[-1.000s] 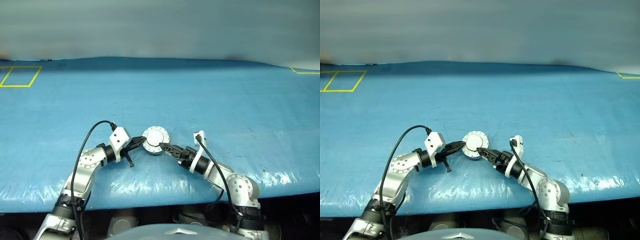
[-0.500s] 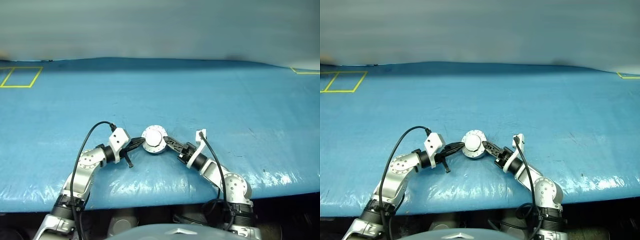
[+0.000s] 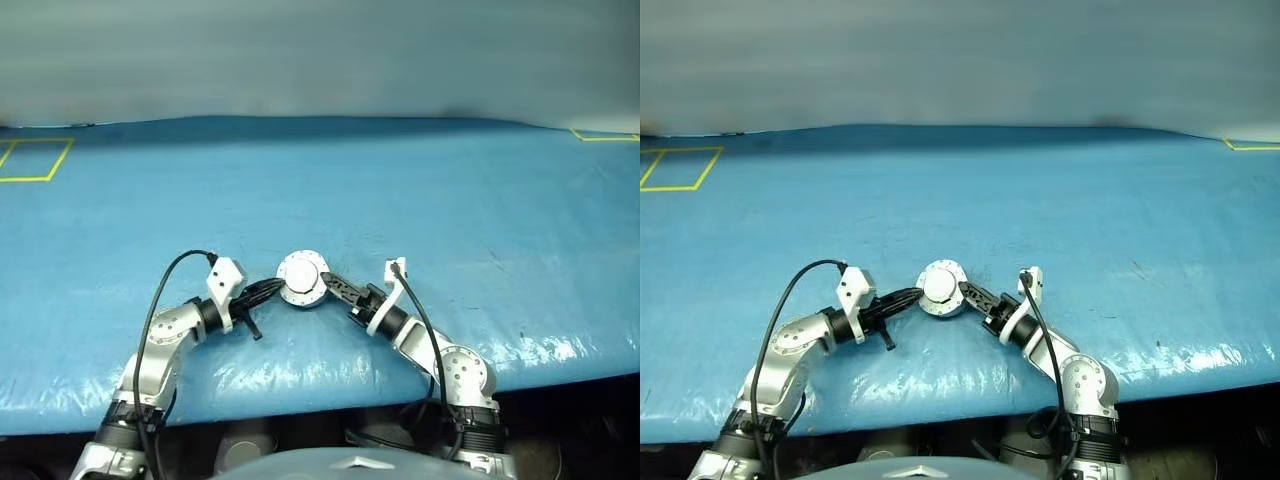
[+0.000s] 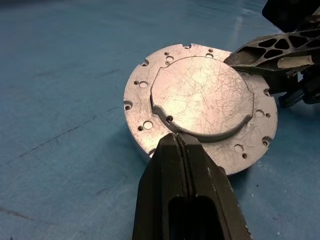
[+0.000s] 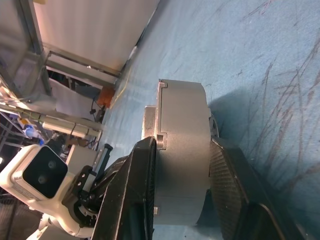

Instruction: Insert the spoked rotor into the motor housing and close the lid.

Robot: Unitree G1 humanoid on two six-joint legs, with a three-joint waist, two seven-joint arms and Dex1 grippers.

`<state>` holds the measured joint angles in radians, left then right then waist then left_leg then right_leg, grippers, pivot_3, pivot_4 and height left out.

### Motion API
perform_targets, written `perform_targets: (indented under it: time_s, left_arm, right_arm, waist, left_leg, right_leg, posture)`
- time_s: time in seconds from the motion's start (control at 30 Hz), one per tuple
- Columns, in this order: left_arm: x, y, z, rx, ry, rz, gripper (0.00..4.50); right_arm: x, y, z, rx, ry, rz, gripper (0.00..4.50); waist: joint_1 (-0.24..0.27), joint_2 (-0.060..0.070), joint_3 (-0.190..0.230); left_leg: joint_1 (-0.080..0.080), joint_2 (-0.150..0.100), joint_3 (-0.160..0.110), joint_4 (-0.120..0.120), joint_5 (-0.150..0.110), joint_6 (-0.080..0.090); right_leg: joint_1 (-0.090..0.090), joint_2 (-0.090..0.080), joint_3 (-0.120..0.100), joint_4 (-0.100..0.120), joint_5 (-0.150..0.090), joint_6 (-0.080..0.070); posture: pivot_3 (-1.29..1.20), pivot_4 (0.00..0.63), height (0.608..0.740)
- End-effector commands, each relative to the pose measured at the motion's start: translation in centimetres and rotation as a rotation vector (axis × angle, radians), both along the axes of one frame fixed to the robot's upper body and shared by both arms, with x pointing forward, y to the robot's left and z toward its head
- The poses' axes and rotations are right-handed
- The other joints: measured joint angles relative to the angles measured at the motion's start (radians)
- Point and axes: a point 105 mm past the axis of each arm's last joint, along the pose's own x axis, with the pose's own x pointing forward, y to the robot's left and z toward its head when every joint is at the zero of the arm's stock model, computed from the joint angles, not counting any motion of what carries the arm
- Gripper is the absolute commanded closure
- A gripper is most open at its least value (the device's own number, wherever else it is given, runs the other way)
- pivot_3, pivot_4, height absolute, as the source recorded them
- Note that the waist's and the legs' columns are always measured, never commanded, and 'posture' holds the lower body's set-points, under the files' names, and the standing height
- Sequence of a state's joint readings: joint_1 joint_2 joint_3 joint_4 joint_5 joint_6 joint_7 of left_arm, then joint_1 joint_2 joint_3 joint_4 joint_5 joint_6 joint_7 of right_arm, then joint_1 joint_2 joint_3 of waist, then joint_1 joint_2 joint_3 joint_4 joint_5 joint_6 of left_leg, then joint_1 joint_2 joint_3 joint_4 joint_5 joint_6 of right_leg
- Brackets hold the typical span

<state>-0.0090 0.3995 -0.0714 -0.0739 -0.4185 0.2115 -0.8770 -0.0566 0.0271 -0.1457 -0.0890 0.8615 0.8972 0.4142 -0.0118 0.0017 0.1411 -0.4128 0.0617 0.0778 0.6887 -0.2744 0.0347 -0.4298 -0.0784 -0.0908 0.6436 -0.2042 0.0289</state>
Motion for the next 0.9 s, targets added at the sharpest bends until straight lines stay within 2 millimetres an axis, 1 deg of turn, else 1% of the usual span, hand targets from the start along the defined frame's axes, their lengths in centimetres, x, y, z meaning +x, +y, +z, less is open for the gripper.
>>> perform_targets:
  time_s: [0.03, 0.1, 0.17, 0.27, 0.33, 0.4, 0.5, 0.57, 0.63, 0.67, 0.83, 0.9]
  left_arm:
    - [-0.8, -0.2, 3.9, -0.137, -0.048, -0.062, 4.50]
    - [-1.0, 0.4, 3.9, -0.132, -0.032, -0.042, 4.50]
    - [-1.1, 1.0, 3.4, -0.098, -0.016, -0.007, 4.50]
    - [-1.0, 1.9, 3.0, -0.108, -0.004, 0.063, 4.50]
    - [-0.9, 2.6, 2.5, -0.111, 0.002, 0.126, 4.50]
    - [-0.8, 3.1, 2.1, -0.105, 0.002, 0.178, 4.50]
    - [-1.1, 3.4, 2.2, -0.131, -0.007, 0.201, 4.50]
    - [-1.3, 3.7, 2.7, -0.189, -0.004, 0.214, 4.13]
    - [-1.7, 4.1, 3.1, -0.251, 0.003, 0.226, 3.59]
    - [-1.9, 4.3, 3.1, -0.265, 0.004, 0.233, 3.27]
    - [-2.3, 5.2, 3.3, -0.355, 0.011, 0.307, 1.61]
    - [-2.3, 5.3, 3.3, -0.393, 0.021, 0.323, 0.94]
  right_arm:
    - [0.0, 0.0, -0.7, -0.004, 0.058, -0.016, 3.32]
    - [0.1, 0.1, -0.7, 0.036, 0.080, -0.025, 3.32]
    - [0.2, 0.2, -0.3, 0.092, 0.094, -0.025, 3.32]
    - [0.2, 0.8, 0.9, 0.196, 0.093, -0.007, 3.32]
    - [0.4, 1.4, 2.2, 0.259, 0.064, 0.007, 3.32]
    - [0.7, 1.8, 3.3, 0.296, 0.037, 0.014, 3.32]
    - [1.2, 2.1, 4.2, 0.314, 0.018, 0.020, 3.32]
    - [1.7, 2.1, 4.0, 0.285, 0.023, 0.006, 3.32]
    - [2.5, 1.9, 3.6, 0.268, 0.045, -0.015, 3.32]
    - [2.7, 1.9, 3.8, 0.266, 0.038, -0.015, 3.32]
    - [3.2, 2.3, 6.0, 0.330, -0.018, 0.015, 3.32]
    - [3.3, 2.4, 6.3, 0.338, -0.020, 0.021, 3.32]
  waist:
    - [-0.001, 0.000, 0.000]
    - [-0.004, 0.000, 0.000]
    - [-0.007, 0.000, 0.000]
    - [-0.005, 0.000, 0.000]
    - [-0.004, 0.000, 0.001]
    - [-0.005, 0.000, 0.002]
    - [-0.005, -0.001, 0.005]
    - [-0.005, -0.001, 0.005]
    - [-0.006, -0.001, 0.006]
    - [-0.005, -0.001, 0.006]
    - [-0.005, -0.001, 0.008]
    - [-0.005, -0.001, 0.008]
  left_leg:
    - [0.000, 0.000, 0.000, 0.000, 0.000, 0.000]
    - [0.001, 0.000, 0.000, -0.001, 0.000, 0.000]
    - [0.002, 0.000, 0.000, -0.002, 0.000, 0.000]
    - [0.002, 0.000, 0.000, -0.005, 0.000, 0.000]
    - [0.001, 0.000, 0.000, -0.005, 0.000, 0.000]
    - [0.001, 0.000, 0.000, -0.005, 0.000, -0.001]
    - [0.000, -0.001, 0.001, -0.005, 0.000, -0.001]
    - [0.000, -0.001, 0.000, -0.005, 0.000, -0.001]
    - [0.000, -0.001, 0.000, -0.006, 0.000, -0.001]
    - [-0.001, -0.001, 0.000, -0.005, 0.000, -0.001]
    - [-0.002, -0.001, 0.001, -0.006, 0.000, -0.001]
    - [-0.002, -0.001, 0.001, -0.006, 0.000, -0.001]
  right_leg:
    - [0.000, 0.000, 0.000, 0.000, 0.000, 0.000]
    - [0.000, 0.001, 0.000, 0.000, 0.000, 0.000]
    - [0.000, 0.001, 0.001, 0.000, -0.001, -0.001]
    - [0.000, 0.002, 0.000, -0.001, -0.001, -0.002]
    - [-0.001, 0.002, 0.000, -0.001, -0.001, -0.002]
    - [-0.001, 0.002, 0.001, -0.001, -0.001, -0.002]
    - [-0.002, 0.002, 0.001, -0.001, -0.001, -0.002]
    - [-0.002, 0.002, 0.001, -0.001, -0.001, -0.001]
    - [-0.002, 0.002, 0.001, -0.001, 0.000, -0.001]
    - [-0.002, 0.002, 0.001, -0.001, 0.000, -0.001]
    - [-0.003, 0.002, 0.001, -0.001, 0.002, 0.003]
    - [-0.003, 0.002, 0.001, -0.001, 0.002, 0.003]
  posture:
    - [0.00, 0.150, 0.740]
    - [0.00, 0.150, 0.740]
    - [0.00, 0.150, 0.740]
    - [0.00, 0.150, 0.740]
    - [0.00, 0.150, 0.740]
    - [0.00, 0.150, 0.740]
    - [0.00, 0.150, 0.740]
    - [0.00, 0.150, 0.740]
    - [0.00, 0.150, 0.740]
    - [0.00, 0.150, 0.740]
    - [0.00, 0.150, 0.740]
    - [0.00, 0.150, 0.740]
